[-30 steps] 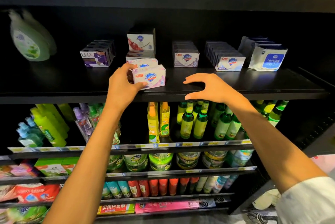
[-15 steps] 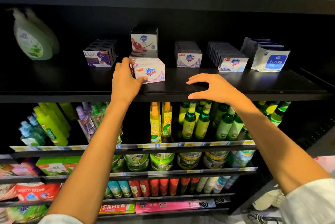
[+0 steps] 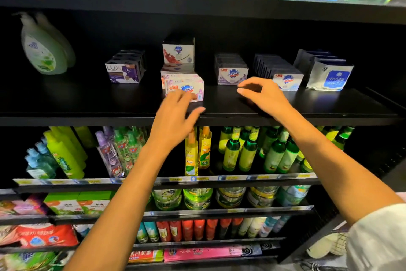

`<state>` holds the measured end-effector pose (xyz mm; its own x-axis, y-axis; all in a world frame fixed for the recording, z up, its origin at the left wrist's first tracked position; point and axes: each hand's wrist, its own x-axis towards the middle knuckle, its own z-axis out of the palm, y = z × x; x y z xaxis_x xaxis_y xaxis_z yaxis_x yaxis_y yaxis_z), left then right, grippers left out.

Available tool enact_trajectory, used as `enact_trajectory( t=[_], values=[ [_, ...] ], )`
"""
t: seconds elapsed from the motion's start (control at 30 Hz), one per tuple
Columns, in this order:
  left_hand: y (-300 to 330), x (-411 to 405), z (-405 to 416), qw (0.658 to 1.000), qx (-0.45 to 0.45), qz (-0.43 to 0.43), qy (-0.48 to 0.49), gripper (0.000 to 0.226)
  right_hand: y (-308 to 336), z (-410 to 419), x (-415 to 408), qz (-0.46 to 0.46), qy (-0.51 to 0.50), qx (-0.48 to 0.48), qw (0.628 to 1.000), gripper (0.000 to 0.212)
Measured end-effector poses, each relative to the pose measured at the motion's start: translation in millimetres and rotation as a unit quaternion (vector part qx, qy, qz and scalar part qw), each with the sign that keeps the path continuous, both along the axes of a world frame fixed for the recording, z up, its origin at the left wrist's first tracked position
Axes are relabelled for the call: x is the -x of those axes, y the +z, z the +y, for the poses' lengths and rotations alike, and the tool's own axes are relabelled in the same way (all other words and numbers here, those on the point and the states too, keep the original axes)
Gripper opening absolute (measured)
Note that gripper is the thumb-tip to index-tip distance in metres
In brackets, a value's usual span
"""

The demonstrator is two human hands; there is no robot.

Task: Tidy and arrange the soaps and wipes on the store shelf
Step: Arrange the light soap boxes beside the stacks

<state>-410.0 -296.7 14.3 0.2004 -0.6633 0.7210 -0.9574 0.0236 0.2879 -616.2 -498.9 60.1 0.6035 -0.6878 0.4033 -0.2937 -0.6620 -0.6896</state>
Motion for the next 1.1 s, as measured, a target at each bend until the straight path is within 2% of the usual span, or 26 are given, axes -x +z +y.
enact_trajectory(
  t=[0.07, 0.17, 0.33, 0.53, 0.63, 0.83, 1.1],
  values=[
    [4, 6, -6, 0.995, -0.078, -0.030, -0.049, 0.049, 3, -8, -9, -0.025, -0.040, -0.004, 0.999, 0.021],
    [7, 9, -15, 0.984, -0.163, -0.062, -0.047, 0.061, 5, -24, -24, -0.036, -0.102, -0.019, 0.994, 0.038],
    [3, 5, -18, 0.982, -0.166, -0.087, -0.006, 0.059, 1, -57, -51, 0.020, -0.176, -0.059, 0.982, 0.056],
    [1, 5, -18, 0.983, -0.169, -0.078, 0.003, 0.059, 3, -63, -66, -0.023, -0.163, -0.076, 0.983, 0.073],
    [1, 6, -18, 0.983, -0.166, -0.073, 0.010, 0.059, 1, -66, -68, -0.036, -0.175, -0.083, 0.980, 0.072],
    [4, 8, -18, 0.983, -0.176, -0.054, 0.010, 0.059, 0, -64, -63, -0.051, -0.198, -0.086, 0.975, 0.053],
    [6, 10, -17, 0.982, -0.185, -0.045, 0.010, 0.058, -2, -53, -40, -0.098, -0.165, -0.161, 0.968, 0.057]
  ],
)
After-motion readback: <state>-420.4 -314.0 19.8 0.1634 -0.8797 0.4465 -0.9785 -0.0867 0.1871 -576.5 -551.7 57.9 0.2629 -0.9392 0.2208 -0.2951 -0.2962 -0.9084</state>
